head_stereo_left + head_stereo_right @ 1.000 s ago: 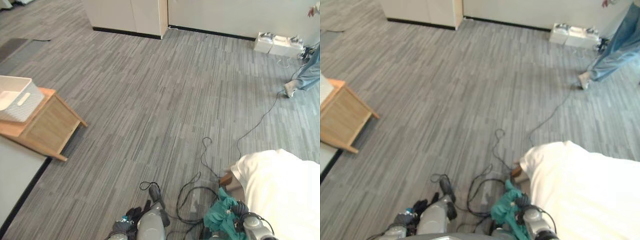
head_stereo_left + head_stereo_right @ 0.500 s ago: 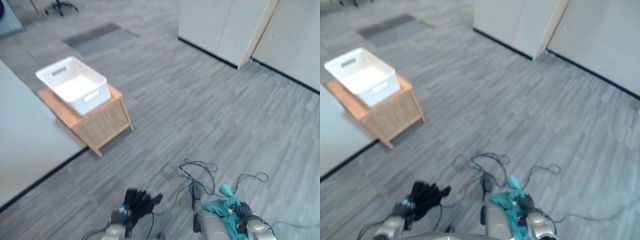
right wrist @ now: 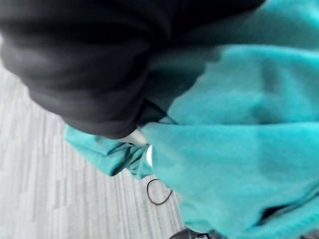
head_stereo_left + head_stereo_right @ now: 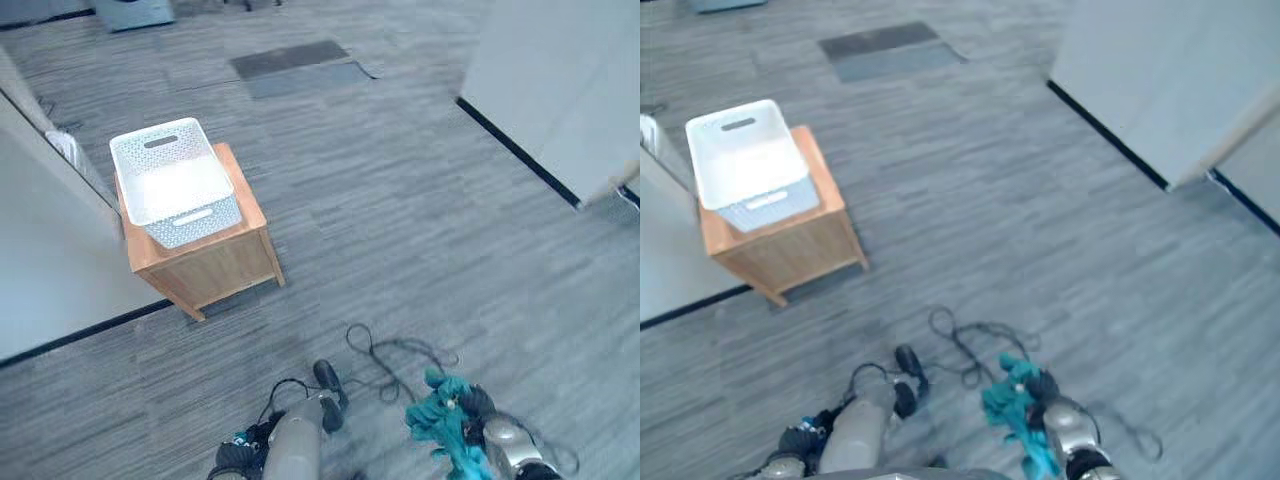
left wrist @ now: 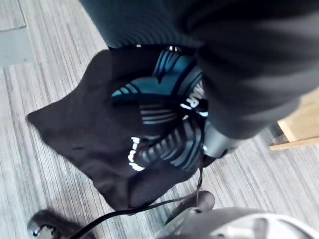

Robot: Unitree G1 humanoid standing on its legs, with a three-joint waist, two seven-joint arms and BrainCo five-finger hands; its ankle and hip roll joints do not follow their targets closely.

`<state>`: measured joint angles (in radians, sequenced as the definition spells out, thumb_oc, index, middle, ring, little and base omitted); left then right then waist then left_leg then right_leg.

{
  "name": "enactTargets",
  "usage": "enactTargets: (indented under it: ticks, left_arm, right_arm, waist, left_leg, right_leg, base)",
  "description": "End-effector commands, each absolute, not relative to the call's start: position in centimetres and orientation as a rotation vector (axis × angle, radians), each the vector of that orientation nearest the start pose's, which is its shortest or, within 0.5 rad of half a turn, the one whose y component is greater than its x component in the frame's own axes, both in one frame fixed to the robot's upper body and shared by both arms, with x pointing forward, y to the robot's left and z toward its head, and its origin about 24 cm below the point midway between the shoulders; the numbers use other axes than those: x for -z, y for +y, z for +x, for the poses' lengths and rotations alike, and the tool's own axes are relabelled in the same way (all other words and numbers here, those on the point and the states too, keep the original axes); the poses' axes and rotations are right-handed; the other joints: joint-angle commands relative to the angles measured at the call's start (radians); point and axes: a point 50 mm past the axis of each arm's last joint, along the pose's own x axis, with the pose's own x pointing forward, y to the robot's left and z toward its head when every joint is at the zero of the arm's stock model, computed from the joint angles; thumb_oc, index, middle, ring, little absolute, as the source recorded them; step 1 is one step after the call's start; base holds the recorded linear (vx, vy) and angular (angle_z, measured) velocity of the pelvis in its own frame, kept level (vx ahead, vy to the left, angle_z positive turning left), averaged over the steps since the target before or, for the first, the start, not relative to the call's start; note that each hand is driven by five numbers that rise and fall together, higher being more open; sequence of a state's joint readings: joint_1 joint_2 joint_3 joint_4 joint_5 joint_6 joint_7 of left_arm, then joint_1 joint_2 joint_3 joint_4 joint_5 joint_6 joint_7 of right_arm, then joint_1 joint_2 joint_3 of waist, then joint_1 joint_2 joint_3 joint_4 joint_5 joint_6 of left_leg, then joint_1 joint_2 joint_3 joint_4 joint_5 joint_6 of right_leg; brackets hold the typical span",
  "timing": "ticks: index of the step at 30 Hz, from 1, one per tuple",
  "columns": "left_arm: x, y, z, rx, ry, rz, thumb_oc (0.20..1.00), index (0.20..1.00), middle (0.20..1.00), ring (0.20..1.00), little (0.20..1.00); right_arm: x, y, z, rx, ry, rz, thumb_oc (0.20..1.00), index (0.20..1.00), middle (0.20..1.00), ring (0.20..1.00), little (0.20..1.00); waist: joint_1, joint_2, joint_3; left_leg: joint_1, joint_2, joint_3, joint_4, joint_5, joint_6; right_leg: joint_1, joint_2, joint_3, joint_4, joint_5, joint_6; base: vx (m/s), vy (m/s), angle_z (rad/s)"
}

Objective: Tidy up the quilt and then pick up the clothes from the bed and put them into the laundry hamper.

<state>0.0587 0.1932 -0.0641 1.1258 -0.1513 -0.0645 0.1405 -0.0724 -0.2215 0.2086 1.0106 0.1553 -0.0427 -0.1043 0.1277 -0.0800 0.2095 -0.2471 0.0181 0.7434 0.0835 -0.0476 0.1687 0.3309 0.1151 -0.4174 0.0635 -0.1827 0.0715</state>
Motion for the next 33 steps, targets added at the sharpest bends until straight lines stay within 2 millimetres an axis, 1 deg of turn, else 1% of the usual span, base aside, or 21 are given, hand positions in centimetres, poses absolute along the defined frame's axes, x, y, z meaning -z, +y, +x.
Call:
enactTargets:
  ticks: [1,2,4,6,7,8,9,12,13,14,15,18,19,21,23,24,25,28,29,31,33]
  left_arm:
    - [16.1,21.9,10.3,-0.22,1.14,0.177,0.2,0.2,0.2,0.2,0.2]
    - [16.0,22.1,10.4,-0.221,1.138,0.196,0.2,0.2,0.2,0.2,0.2]
    - [15.8,22.7,10.7,-0.233,1.129,0.232,0.2,0.2,0.2,0.2,0.2]
    - [15.6,22.8,11.3,-0.237,1.111,0.245,0.2,0.2,0.2,0.2,0.2]
    - [15.4,22.8,12.0,-0.225,1.086,0.268,0.2,0.2,0.2,0.2,0.2]
    - [15.2,22.8,12.5,-0.222,1.066,0.28,0.2,0.2,0.2,0.2,0.2]
    - [15.0,22.8,13.2,-0.216,1.05,0.293,0.2,0.2,0.2,0.2,0.2]
    - [15.5,23.0,11.7,-0.234,1.096,0.286,0.2,0.2,0.2,0.2,0.2]
    - [15.6,23.1,11.2,-0.256,1.109,0.267,0.2,0.2,0.2,0.2,0.2]
    - [15.6,23.1,11.2,-0.256,1.109,0.267,0.2,0.2,0.2,0.2,0.2]
    - [15.7,23.0,10.8,-0.292,1.118,0.231,0.2,0.2,0.2,0.2,0.2]
    - [15.8,22.9,10.4,-0.323,1.117,0.201,0.2,0.2,0.2,0.2,0.2]
    - [15.8,23.0,10.3,-0.336,1.11,0.187,0.2,0.2,0.2,0.2,0.2]
    - [15.8,23.0,10.3,-0.336,1.11,0.187,0.2,0.2,0.2,0.2,0.2]
    - [15.9,23.3,9.5,-0.363,1.132,0.169,0.2,0.2,0.2,0.2,0.2]
    - [16.1,23.5,8.6,-0.375,1.162,0.165,0.2,0.2,0.2,0.2,0.2]
    - [16.2,23.6,8.2,-0.379,1.176,0.171,0.2,0.2,0.2,0.2,0.2]
    - [16.4,24.2,6.6,-0.391,1.235,0.173,0.2,0.2,0.2,0.2,0.2]
    - [16.3,24.4,6.6,-0.382,1.243,0.193,0.2,0.2,0.2,0.2,0.2]
    - [16.0,24.9,7.4,-0.367,1.211,0.236,0.2,0.2,0.2,0.2,0.2]
    - [15.7,25.0,8.6,-0.337,1.175,0.266,0.2,0.2,0.2,0.2,0.2]
  right_arm:
    - [12.1,-22.2,17.9,0.087,0.813,-0.26,0.2,0.2,0.2,0.2,0.2]
    - [12.1,-21.8,17.9,0.082,0.808,-0.247,0.2,0.2,0.2,0.2,0.2]
    - [11.9,-21.7,18.0,0.088,0.792,-0.245,0.2,0.2,0.2,0.2,0.2]
    - [12.0,-21.9,17.7,0.1,0.8,-0.239,0.2,0.2,0.2,0.2,0.2]
    - [12.1,-22.0,17.5,0.105,0.806,-0.241,0.2,0.2,0.2,0.2,0.2]
    - [12.1,-22.2,17.5,0.115,0.804,-0.242,0.2,0.2,0.2,0.2,0.2]
    - [12.2,-22.4,17.1,0.136,0.819,-0.228,0.2,0.2,0.2,0.2,0.2]
    - [12.6,-22.4,16.5,0.113,0.846,-0.239,0.2,0.2,0.2,0.2,0.2]
    - [12.4,-22.4,16.9,0.094,0.832,-0.249,0.2,0.2,0.2,0.2,0.2]
    - [12.4,-22.4,16.9,0.094,0.832,-0.249,0.2,0.2,0.2,0.2,0.2]
    - [12.2,-22.8,17.1,0.094,0.819,-0.248,0.2,0.2,0.2,0.2,0.2]
    - [11.6,-23.3,17.8,0.117,0.787,-0.24,0.2,0.2,0.2,0.2,0.2]
    - [11.4,-23.5,18.0,0.122,0.777,-0.239,0.2,0.2,0.2,0.2,0.2]
    - [11.4,-23.5,17.9,0.121,0.777,-0.239,0.2,0.2,0.2,0.2,0.2]
    - [11.4,-23.7,18.0,0.139,0.776,-0.228,0.2,0.2,0.2,0.2,0.2]
    - [11.6,-23.9,17.7,0.158,0.791,-0.221,0.2,0.2,0.2,0.2,0.2]
    - [11.6,-24.0,17.6,0.162,0.797,-0.223,0.2,0.2,0.2,0.2,0.2]
    - [12.0,-23.5,17.2,0.145,0.81,-0.215,0.2,0.2,0.2,0.2,0.2]
    - [12.0,-23.0,17.3,0.149,0.798,-0.193,0.2,0.2,0.2,0.2,0.2]
    - [11.2,-22.3,18.1,0.147,0.737,-0.154,0.2,0.2,0.2,0.2,0.2]
    - [11.3,-22.1,18.0,0.148,0.736,-0.143,0.2,0.2,0.2,0.2,0.2]
  waist:
    - [-0.002,0.015,-0.011]
    - [-0.016,0.025,0.002]
    - [-0.047,0.046,0.015]
    - [-0.071,0.05,0.026]
    - [-0.082,0.049,0.031]
    - [-0.097,0.043,0.032]
    - [-0.134,0.021,0.023]
    - [-0.124,0.005,0.014]
    - [-0.12,0.003,0.019]
    - [-0.121,0.002,0.017]
    - [-0.115,-0.011,0.044]
    - [-0.096,-0.018,0.073]
    - [-0.076,-0.02,0.069]
    - [-0.077,-0.021,0.068]
    - [-0.062,-0.022,0.038]
    - [-0.068,-0.016,0.012]
    - [-0.061,-0.017,0.005]
    - [-0.054,0.002,-0.03]
    - [-0.091,0.011,-0.015]
    - [-0.145,0.032,0.016]
    - [-0.166,0.027,0.034]
  left_leg:
    - [0.214,0.037,-0.186,-0.083,0.067,-0.122]
    - [0.253,0.033,-0.205,-0.096,0.053,-0.105]
    - [0.331,0.039,-0.258,-0.155,0.045,-0.097]
    - [0.369,0.045,-0.337,-0.166,0.037,-0.113]
    - [0.384,0.056,-0.397,-0.171,0.043,-0.144]
    - [0.402,0.062,-0.452,-0.171,0.027,-0.171]
    - [0.438,0.074,-0.555,-0.171,-0.007,-0.205]
    - [0.489,0.091,-0.592,-0.147,-0.038,-0.214]
    - [0.47,0.122,-0.604,-0.044,-0.022,-0.224]
    - [0.466,0.121,-0.605,-0.044,-0.02,-0.224]
    - [0.334,0.186,-0.609,0.246,0.034,-0.219]
    - [0.219,0.272,-0.452,0.464,0.027,-0.222]
    - [0.156,0.271,-0.35,0.453,0.003,-0.24]
    - [0.155,0.269,-0.35,0.452,0.003,-0.239]
    - [0.099,0.24,-0.17,0.289,0.006,-0.248]
    - [0.115,0.24,-0.032,0.169,0.068,-0.258]
    - [0.102,0.258,0.003,0.151,0.079,-0.256]
    - [0.227,0.139,-0.078,-0.056,0.072,-0.198]
    - [0.309,0.084,-0.094,-0.126,0.036,-0.148]
    - [0.38,0.083,-0.181,-0.169,0.018,-0.135]
    - [0.406,0.082,-0.273,-0.171,0.016,-0.159]
  right_leg:
    - [-0.111,-0.316,0.026,0.42,0.308,0.187]
    - [-0.174,-0.344,0.03,0.571,0.354,0.187]
    - [-0.315,-0.383,0.063,0.698,0.319,0.165]
    - [-0.383,-0.376,0.094,0.587,0.251,0.136]
    - [-0.423,-0.347,0.125,0.323,0.231,0.094]
    - [-0.419,-0.33,0.177,0.083,0.24,0.093]
    - [-0.466,-0.31,0.398,-0.131,0.315,0.142]
    - [-0.429,-0.304,0.391,-0.107,0.305,0.146]
    - [-0.413,-0.3,0.368,-0.078,0.303,0.134]
    - [-0.416,-0.301,0.368,-0.078,0.305,0.134]
    - [-0.362,-0.299,0.318,-0.057,0.278,0.074]
    - [-0.241,-0.283,0.176,-0.099,0.216,0.025]
    - [-0.181,-0.274,0.113,-0.144,0.197,0.029]
    - [-0.181,-0.276,0.112,-0.144,0.197,0.03]
    - [-0.129,-0.264,0.032,-0.151,0.145,0.044]
    - [-0.093,-0.251,-0.021,-0.15,0.123,0.053]
    - [-0.069,-0.249,-0.045,-0.147,0.109,0.055]
    - [-0.083,-0.287,-0.085,0.075,0.148,0.109]
    - [-0.174,-0.371,-0.063,0.382,0.27,0.175]
    - [-0.38,-0.369,0.091,0.63,0.266,0.163]
    - [-0.413,-0.336,0.159,0.393,0.211,0.122]
  base:
    - [0.82,0.255,0.53]
    - [0.53,0.156,0.66]
    - [0.65,-0.011,0.81]
    - [0.59,-0.258,1.25]
    - [0.57,-0.438,1.62]
    - [1.15,-0.82,1.56]
    - [0.85,-0.571,1.47]
    - [0.61,-0.387,2.11]
    - [0.32,-0.267,1.01]
    - [0.36,-0.484,1.04]
    - [0.26,-0.439,1.15]
    - [0.35,-0.457,1.33]
    - [0.32,-0.251,0.78]
    - [0.2,-0.106,0.98]
    - [0.48,-0.112,0.95]
    - [0.58,-0.046,1.0]
    - [0.61,0.044,1.56]
    - [0.51,0.28,1.12]
    - [0.5,0.348,0.66]
    - [0.52,0.12,1.17]
    - [0.54,-0.265,1.56]
